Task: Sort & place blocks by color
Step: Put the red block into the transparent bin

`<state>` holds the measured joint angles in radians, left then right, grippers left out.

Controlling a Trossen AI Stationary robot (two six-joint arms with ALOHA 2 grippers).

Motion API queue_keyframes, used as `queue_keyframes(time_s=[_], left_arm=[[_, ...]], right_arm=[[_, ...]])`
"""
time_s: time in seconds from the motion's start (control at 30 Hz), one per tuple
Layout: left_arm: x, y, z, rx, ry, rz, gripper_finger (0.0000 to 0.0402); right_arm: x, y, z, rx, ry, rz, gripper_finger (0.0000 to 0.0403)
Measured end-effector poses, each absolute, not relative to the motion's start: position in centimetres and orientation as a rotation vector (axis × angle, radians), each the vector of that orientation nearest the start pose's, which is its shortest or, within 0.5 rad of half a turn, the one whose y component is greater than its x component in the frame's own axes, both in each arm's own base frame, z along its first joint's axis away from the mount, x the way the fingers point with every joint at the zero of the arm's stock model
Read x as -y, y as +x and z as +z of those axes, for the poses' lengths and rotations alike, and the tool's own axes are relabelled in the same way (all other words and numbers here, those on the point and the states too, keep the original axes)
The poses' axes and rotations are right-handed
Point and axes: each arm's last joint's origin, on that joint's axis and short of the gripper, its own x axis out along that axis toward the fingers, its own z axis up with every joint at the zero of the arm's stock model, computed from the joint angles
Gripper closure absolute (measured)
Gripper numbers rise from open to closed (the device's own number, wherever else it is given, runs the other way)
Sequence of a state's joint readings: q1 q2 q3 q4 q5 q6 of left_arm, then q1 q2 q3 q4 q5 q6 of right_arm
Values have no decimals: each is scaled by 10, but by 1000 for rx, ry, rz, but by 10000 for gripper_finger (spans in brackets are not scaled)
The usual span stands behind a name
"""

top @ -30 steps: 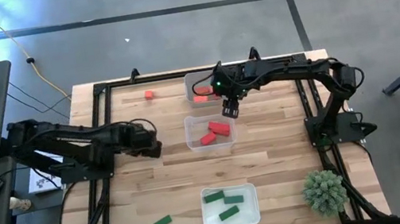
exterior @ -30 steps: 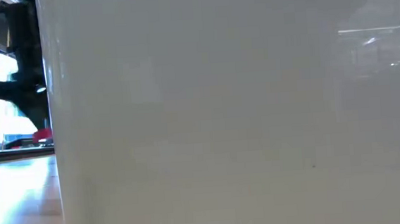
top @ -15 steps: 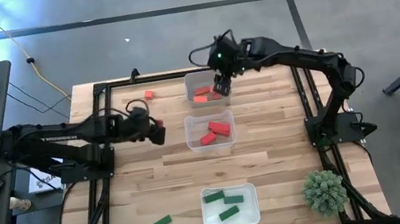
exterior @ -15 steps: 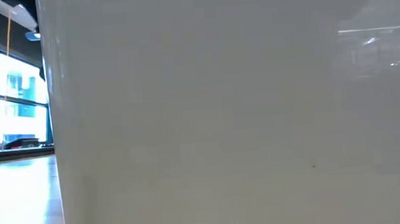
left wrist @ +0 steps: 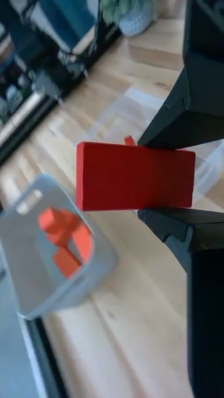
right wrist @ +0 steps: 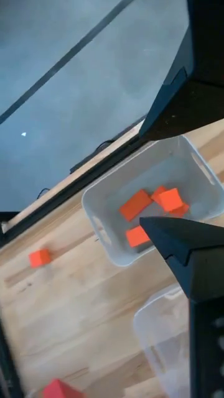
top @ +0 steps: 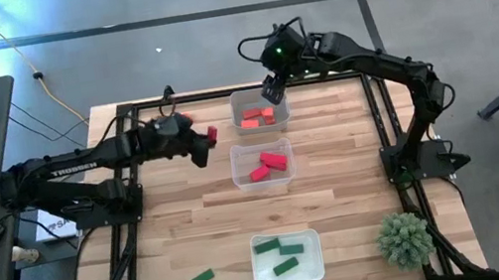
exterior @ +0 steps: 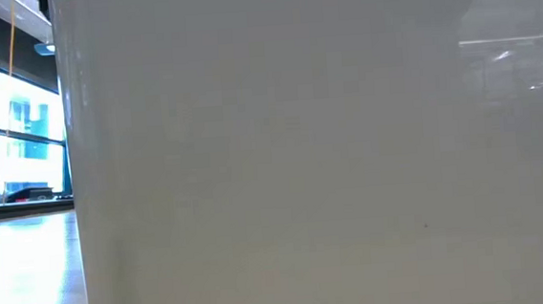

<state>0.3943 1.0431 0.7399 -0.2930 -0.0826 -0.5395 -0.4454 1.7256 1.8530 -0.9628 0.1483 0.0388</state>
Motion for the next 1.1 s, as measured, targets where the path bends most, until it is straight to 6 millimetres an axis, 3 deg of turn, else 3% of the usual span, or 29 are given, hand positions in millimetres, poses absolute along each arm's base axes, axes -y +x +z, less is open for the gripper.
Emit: queue_keyframes(time_s=[0.37,0.63,0.77,1.1], left_arm=[[-105,198,271,-412,-430,440,298],[-116,204,292,-485,-258,405,298],[-124,215,292,-567,-193,384,297],[-137,264,269,-709,-267,339,297]], right_arm=[[159,324,384,-744,409,-688,201],[159,324,384,-708,503,-738,201],[160,323,384,-694,510,-784,201],[162,322,384,-667,528,-860,201]])
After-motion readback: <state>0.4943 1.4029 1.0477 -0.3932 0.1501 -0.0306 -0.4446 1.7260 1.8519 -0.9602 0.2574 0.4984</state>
